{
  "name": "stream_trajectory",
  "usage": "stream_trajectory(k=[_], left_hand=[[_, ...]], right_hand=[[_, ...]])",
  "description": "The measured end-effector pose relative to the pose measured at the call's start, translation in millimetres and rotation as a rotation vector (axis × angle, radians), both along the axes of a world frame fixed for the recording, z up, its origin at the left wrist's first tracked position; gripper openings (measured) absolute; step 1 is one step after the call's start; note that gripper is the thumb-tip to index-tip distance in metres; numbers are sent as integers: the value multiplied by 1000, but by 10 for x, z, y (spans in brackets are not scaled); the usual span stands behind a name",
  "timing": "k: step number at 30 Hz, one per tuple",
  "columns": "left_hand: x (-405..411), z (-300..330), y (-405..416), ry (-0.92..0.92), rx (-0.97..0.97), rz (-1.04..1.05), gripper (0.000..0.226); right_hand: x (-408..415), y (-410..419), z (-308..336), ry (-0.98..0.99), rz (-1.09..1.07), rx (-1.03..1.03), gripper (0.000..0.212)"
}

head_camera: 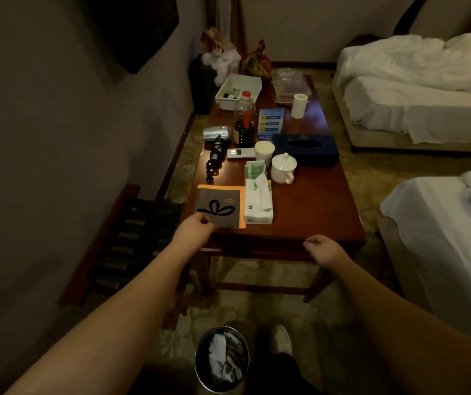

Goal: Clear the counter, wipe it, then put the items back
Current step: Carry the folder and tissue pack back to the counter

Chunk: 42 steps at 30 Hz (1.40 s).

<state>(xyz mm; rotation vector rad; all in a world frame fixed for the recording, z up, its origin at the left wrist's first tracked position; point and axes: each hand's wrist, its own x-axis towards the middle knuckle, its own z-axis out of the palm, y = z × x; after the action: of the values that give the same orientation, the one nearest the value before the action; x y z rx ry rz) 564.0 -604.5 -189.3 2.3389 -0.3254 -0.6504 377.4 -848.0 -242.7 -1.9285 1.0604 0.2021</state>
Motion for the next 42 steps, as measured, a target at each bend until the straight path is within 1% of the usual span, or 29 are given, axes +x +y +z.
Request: stream_trajectory(k=[3, 6, 10, 14, 17, 21, 25, 29, 32, 34, 37, 39, 40, 42], left_hand=[[251, -177, -119, 36, 33, 65, 20], [476, -399, -219, 81, 74, 137, 25], [696, -691, -361, 153, 164, 230, 37], [861, -976, -530, 150, 270, 288, 47], [887, -1091, -654, 125, 327, 311, 50], [889, -1220, -744, 84, 422, 383, 63], [890, -1297, -780, 45, 457, 439, 72], [923, -1330, -821, 101, 459, 445, 83], [933, -1349, -861, 155, 447, 460, 86], [927, -1348, -864, 192, 409, 474, 83], [867, -1308, -837, 219, 299, 423, 59], [774, -1262, -830, 225, 206, 431, 47], [722, -1241, -823, 228, 154, 456, 44], [605, -1205, -825, 259, 26, 520, 38]], right_hand=[[312, -178, -76, -36, -38, 66, 33], [620, -345, -173, -86, -101, 210, 34], [983, -537, -370, -34, -135, 348, 35], [1267, -668, -543, 7, -137, 433, 41], [1450, -739, -600, 20, -139, 453, 44], [1589, -795, -670, 27, -95, 427, 51], [1645, -799, -704, 46, -63, 440, 49], [1705, -774, -744, 49, -31, 440, 44], [1731, -761, -765, 48, -40, 426, 39], [1740, -758, -750, 35, -75, 466, 33], [1746, -759, -676, 2, -110, 600, 16], [1747, -787, -656, -37, -141, 722, 8], [1744, -800, -641, -55, -160, 780, 9], [1731, -841, -628, -75, -186, 850, 20]])
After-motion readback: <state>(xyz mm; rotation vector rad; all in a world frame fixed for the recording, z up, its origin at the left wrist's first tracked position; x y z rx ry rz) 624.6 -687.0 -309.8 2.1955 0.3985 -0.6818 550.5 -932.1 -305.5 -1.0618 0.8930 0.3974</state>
